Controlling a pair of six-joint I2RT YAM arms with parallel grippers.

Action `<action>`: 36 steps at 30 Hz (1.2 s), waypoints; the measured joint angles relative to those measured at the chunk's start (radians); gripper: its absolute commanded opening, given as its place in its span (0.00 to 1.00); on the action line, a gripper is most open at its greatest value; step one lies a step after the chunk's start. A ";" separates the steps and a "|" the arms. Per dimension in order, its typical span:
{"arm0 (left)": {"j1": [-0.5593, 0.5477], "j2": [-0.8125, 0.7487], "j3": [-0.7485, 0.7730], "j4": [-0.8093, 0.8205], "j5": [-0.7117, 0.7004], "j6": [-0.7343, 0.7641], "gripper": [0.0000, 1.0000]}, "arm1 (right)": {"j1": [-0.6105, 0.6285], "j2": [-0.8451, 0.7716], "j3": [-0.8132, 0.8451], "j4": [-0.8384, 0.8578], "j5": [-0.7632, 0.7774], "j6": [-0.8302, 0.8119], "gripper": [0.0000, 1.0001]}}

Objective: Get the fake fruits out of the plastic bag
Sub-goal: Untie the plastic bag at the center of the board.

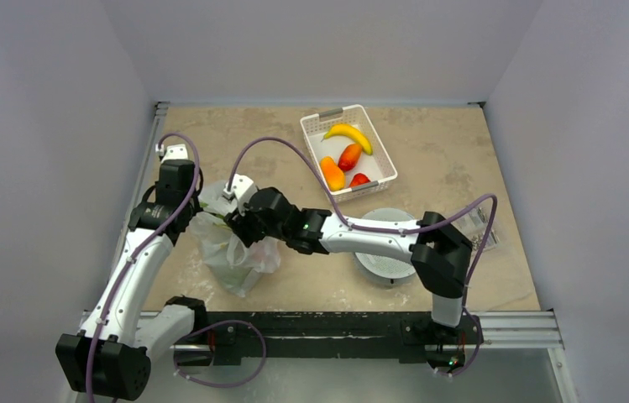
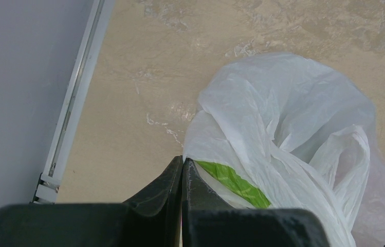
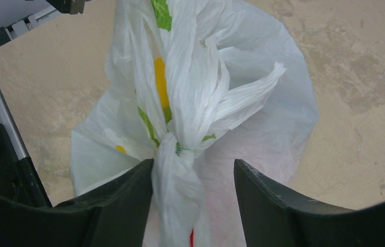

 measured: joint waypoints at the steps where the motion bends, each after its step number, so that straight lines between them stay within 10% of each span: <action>1: 0.000 0.000 0.000 0.000 0.002 0.000 0.00 | 0.003 0.006 0.005 -0.006 0.008 -0.001 0.47; 17: 0.003 0.023 0.000 -0.014 -0.063 -0.023 0.00 | 0.010 -0.217 -0.283 0.191 -0.006 0.075 0.00; 27: 0.004 0.015 0.000 -0.014 -0.031 -0.037 0.00 | 0.010 -0.336 -0.539 0.422 -0.064 0.169 0.01; 31: 0.009 0.010 0.000 -0.007 -0.029 -0.030 0.00 | 0.010 -0.303 -0.456 0.346 -0.063 0.136 0.36; 36: 0.017 0.010 0.000 0.000 -0.021 -0.018 0.00 | 0.011 -0.167 -0.204 0.179 -0.043 0.050 0.40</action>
